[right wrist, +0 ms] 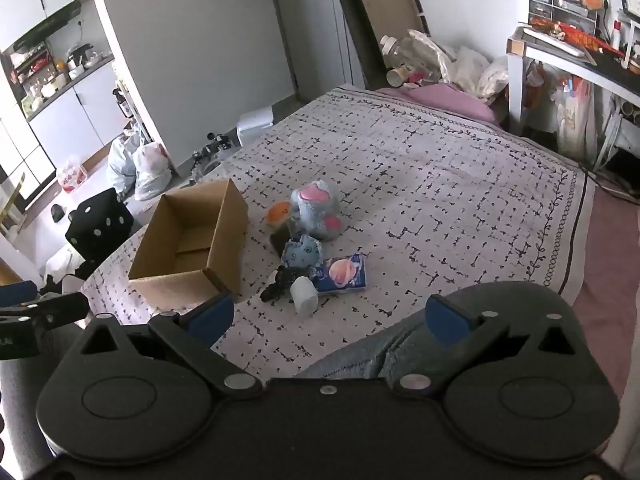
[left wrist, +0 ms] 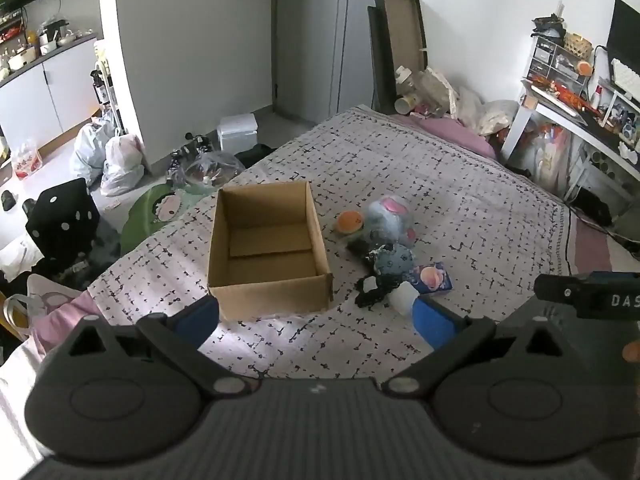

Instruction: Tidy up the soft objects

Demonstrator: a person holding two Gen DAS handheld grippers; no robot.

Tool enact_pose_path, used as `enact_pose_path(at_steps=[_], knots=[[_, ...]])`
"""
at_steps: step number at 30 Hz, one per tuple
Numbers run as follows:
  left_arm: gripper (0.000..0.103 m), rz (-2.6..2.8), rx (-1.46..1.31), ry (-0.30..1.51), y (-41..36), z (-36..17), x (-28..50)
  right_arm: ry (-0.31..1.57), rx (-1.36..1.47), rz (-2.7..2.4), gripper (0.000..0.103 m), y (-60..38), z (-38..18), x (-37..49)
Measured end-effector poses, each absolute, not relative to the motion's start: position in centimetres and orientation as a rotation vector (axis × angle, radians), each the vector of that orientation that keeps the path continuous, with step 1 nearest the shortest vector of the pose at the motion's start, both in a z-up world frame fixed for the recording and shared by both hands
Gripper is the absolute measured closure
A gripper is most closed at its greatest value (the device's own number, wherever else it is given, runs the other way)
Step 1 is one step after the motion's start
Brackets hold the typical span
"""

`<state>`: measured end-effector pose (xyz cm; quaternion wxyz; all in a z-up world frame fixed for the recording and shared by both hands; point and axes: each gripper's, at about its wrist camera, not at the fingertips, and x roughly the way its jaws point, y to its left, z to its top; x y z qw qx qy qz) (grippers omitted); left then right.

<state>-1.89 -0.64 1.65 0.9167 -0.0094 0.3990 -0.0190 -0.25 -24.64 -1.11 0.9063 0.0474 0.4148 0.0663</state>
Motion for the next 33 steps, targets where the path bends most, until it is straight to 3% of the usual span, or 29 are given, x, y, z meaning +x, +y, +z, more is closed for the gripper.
enact_pose_path(at_steps=[33], knots=[[0.001, -0.04, -0.006, 0.773, -1.0, 3.2, -3.5, 0.812, 0.094, 0.138, 0.0, -24.9, 0.3, -0.6]])
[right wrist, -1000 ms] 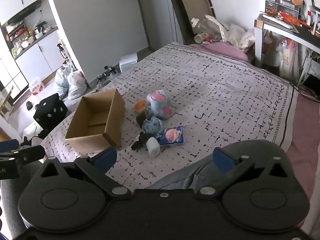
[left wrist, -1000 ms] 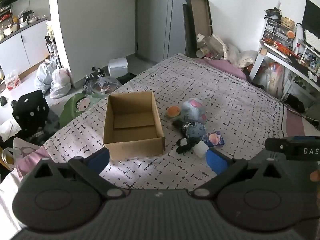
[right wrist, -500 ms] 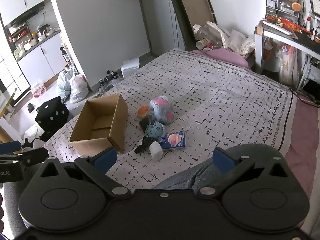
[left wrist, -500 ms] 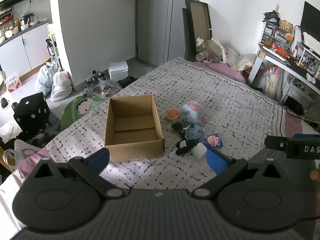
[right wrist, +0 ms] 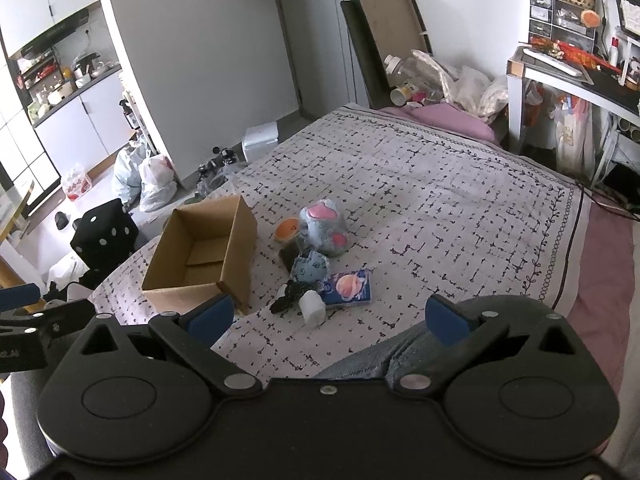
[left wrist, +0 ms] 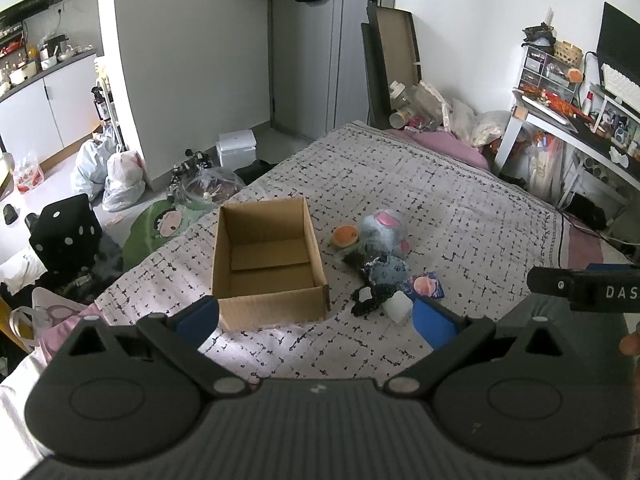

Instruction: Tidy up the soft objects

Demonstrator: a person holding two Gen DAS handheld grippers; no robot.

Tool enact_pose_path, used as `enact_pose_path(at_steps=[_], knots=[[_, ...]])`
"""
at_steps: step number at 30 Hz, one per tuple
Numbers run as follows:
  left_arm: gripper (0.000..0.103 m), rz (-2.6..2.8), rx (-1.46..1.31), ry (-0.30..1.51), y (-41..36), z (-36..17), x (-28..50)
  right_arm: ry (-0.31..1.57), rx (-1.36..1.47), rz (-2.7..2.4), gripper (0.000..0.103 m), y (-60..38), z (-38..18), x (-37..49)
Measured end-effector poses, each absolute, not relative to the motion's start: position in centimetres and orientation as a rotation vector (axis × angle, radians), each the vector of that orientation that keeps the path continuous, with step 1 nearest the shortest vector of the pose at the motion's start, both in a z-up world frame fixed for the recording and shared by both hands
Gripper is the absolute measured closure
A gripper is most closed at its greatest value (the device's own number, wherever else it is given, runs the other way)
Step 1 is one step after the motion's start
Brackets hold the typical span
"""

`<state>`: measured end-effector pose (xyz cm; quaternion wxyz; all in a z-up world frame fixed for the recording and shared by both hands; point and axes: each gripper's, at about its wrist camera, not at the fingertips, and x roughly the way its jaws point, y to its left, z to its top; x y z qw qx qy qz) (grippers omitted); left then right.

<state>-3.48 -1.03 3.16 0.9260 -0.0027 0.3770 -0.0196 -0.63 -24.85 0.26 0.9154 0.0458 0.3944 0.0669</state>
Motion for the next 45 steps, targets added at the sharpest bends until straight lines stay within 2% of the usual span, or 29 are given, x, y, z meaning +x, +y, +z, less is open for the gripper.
enact_pose_path(at_steps=[30, 45], knots=[[0.001, -0.031, -0.007, 0.8, -0.6, 2.5, -2.8, 0.822, 0.085, 0.138, 0.0, -24.7, -0.1, -0.2], [0.001, -0.084, -0.044, 0.834, -0.4, 0.5, -0.3, 0.878, 0.099, 0.135, 0.0, -25.0, -2.4, 2.5]])
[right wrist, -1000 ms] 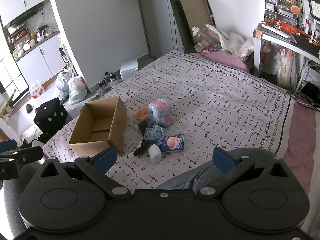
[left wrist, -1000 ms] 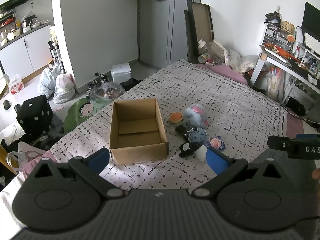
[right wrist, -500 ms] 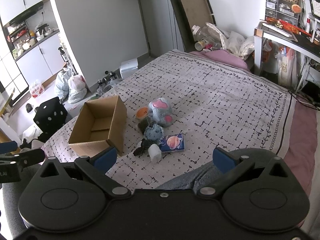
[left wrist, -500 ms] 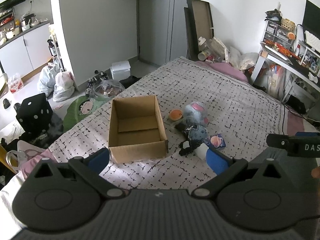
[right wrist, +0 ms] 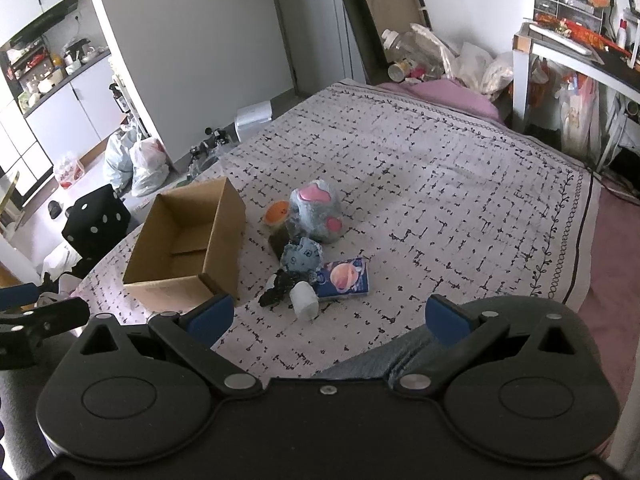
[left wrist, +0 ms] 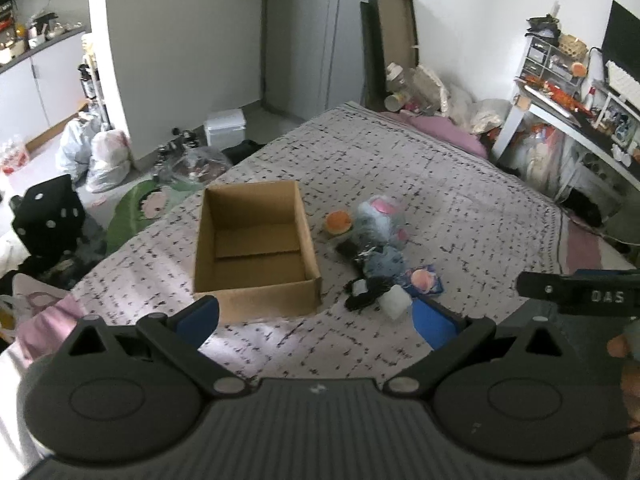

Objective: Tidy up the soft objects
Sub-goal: 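Grasp the black fuzzy plush with the left gripper while the right gripper grasps the blue packet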

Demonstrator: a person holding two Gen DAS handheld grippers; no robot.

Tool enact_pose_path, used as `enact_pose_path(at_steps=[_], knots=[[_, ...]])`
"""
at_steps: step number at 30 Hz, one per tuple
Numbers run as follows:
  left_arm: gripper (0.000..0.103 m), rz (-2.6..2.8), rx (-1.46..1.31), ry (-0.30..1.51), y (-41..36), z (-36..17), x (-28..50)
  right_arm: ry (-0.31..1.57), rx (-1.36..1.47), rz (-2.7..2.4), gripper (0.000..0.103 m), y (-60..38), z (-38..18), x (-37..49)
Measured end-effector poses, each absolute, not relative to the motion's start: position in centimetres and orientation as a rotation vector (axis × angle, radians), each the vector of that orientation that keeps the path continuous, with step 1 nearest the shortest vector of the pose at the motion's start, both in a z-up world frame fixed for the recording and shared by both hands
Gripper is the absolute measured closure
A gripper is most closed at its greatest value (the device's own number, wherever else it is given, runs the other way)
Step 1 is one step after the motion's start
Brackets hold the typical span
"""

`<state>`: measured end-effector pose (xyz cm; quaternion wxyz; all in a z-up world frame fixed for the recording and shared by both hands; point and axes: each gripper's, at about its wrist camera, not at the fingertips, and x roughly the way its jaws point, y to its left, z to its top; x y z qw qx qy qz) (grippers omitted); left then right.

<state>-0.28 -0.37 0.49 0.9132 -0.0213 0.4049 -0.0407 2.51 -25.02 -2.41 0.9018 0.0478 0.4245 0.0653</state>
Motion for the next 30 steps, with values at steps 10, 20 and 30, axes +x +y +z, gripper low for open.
enact_pose_path(at_steps=[10, 20, 30], knots=[[0.001, -0.103, -0.097, 0.859, -1.0, -1.6, 2.6, 0.938, 0.145, 0.164, 0.0, -26.4, -4.6, 5.9], [0.003, -0.123, -0.154, 0.899, -2.3, -4.3, 5.5, 0.961, 0.2, 0.161, 0.001, -28.1, -6.4, 9.4], [0.019, -0.115, -0.21, 0.937, -3.3, -7.1, 8.2, 1.039, 0.299, 0.175, 0.013, -29.3, -9.7, 13.1]])
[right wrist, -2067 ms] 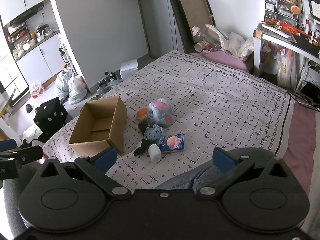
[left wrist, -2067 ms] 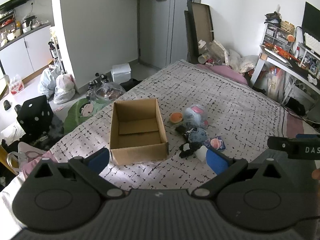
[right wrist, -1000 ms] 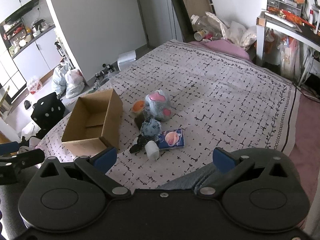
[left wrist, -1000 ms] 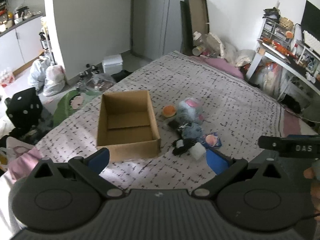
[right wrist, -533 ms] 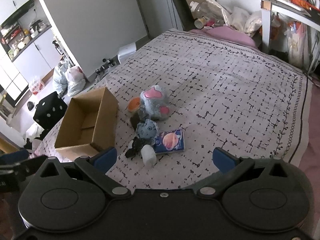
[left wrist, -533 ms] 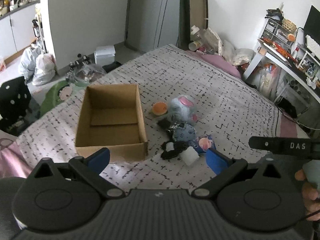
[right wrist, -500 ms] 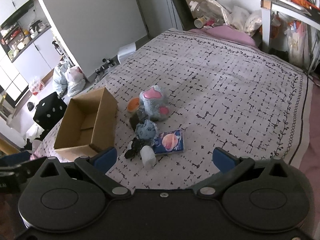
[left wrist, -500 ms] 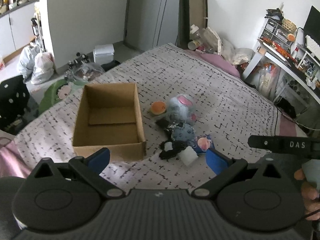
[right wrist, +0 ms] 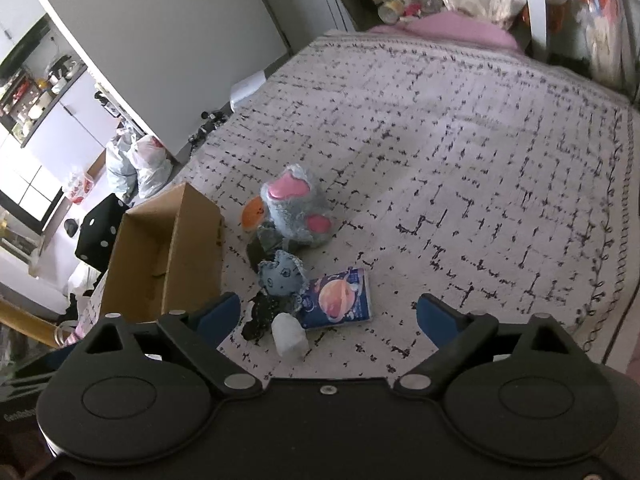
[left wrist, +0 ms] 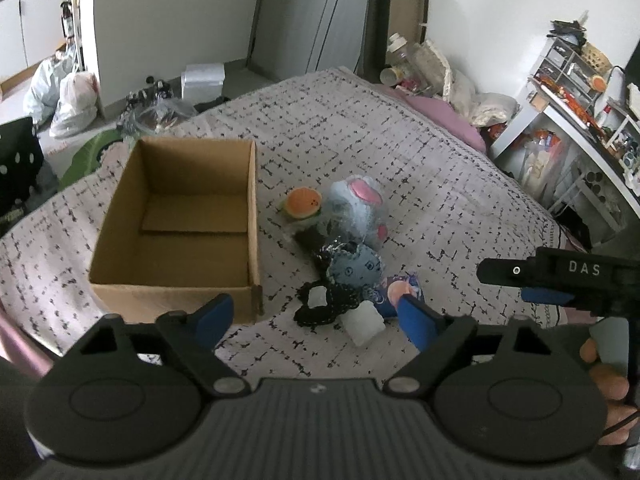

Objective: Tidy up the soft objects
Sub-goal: 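Grasp the black fuzzy plush with the left gripper while the right gripper grasps the blue packet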

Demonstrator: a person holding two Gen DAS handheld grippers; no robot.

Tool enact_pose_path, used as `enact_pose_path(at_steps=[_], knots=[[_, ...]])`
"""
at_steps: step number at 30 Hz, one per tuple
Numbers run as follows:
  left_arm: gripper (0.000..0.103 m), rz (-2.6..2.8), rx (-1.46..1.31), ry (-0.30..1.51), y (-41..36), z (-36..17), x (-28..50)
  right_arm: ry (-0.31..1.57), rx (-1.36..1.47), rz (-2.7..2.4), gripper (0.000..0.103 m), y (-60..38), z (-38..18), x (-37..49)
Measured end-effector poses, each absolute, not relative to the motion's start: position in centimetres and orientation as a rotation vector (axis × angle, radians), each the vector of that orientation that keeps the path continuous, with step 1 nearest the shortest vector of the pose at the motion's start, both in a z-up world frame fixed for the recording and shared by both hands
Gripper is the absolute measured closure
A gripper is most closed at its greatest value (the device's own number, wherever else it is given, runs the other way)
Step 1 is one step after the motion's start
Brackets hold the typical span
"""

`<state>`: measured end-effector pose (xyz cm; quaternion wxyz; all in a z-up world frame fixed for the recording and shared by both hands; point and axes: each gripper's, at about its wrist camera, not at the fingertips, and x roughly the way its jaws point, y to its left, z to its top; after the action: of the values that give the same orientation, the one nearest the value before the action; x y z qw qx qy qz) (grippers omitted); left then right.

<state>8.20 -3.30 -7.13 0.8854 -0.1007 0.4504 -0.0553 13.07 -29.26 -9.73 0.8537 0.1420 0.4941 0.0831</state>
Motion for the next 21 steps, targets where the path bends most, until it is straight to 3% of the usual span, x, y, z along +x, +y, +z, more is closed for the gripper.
enact_pose_path(at_steps=[7, 11, 21], knots=[[0.035, -0.114, -0.224, 1.001, -4.6, -9.7, 10.7, 1.126, 0.397, 0.155, 0.023, -29.8, -12.9, 15.6], [0.038, -0.118, -0.213, 1.039, -5.6, -11.3, 11.9, 1.175, 0.44, 0.147, 0.029, -29.9, -14.8, 16.8], [0.043, -0.072, -0.197, 1.117, -6.6, -15.0, 15.1, 1.258, 0.496, 0.133, 0.028, -30.2, -18.3, 19.0]])
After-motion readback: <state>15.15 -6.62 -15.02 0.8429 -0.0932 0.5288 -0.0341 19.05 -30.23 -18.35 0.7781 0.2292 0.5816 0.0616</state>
